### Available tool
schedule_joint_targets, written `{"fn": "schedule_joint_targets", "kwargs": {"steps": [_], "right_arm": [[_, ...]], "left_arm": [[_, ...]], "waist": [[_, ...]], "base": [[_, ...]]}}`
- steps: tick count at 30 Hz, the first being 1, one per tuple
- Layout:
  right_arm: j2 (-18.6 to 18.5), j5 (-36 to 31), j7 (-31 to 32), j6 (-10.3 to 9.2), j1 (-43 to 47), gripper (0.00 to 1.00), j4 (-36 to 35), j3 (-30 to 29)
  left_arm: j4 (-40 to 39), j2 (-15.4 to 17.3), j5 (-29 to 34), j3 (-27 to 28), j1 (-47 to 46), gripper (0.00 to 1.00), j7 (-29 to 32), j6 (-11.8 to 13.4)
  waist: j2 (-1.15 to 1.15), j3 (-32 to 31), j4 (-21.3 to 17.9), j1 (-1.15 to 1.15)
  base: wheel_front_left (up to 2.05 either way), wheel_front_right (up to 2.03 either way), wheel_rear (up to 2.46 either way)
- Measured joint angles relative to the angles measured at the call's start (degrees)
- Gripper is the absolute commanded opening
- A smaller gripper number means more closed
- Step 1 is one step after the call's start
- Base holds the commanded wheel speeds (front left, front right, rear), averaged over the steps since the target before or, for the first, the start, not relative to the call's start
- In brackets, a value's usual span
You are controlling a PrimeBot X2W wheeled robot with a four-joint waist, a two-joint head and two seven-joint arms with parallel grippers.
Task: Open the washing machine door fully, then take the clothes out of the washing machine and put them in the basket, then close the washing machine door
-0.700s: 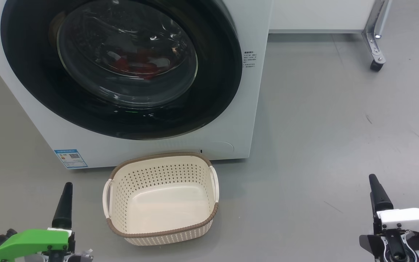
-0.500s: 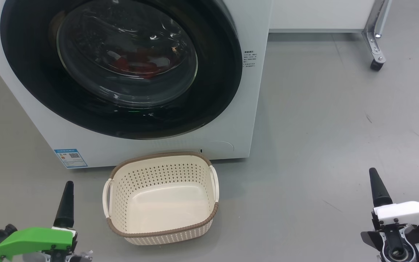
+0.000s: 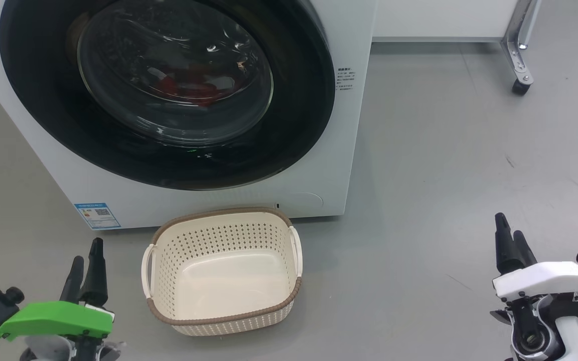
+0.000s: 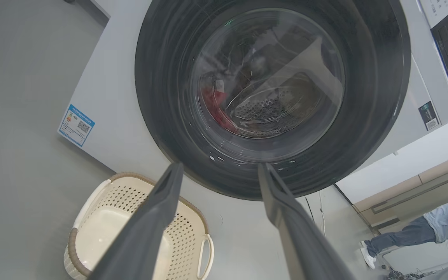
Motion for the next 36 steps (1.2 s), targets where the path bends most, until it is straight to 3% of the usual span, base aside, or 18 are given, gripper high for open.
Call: {"fn": "schedule_joint_targets", "kwargs": {"steps": [16, 36], "right_arm": [[-0.7, -14.8, -3.0, -1.08, -0.9, 1.00, 0.4, 4.7], [-0.7, -30.4, -7.0, -1.59, -2.9, 1.00, 2.3, 8.5]], "left_arm": [[-1.1, 1.1, 15.8, -4.4, -1.3, 1.00, -2.9, 1.0], [2.3, 1.3, 30.2, -8.0, -2.2, 1.00, -7.0, 2.5]], "waist": [[0.00, 0.2, 0.0, 0.00], [0.00, 0.4, -0.1, 0.00]], "base": [[0.00, 0.00, 0.00], [0.00, 0.00, 0.00]]}}
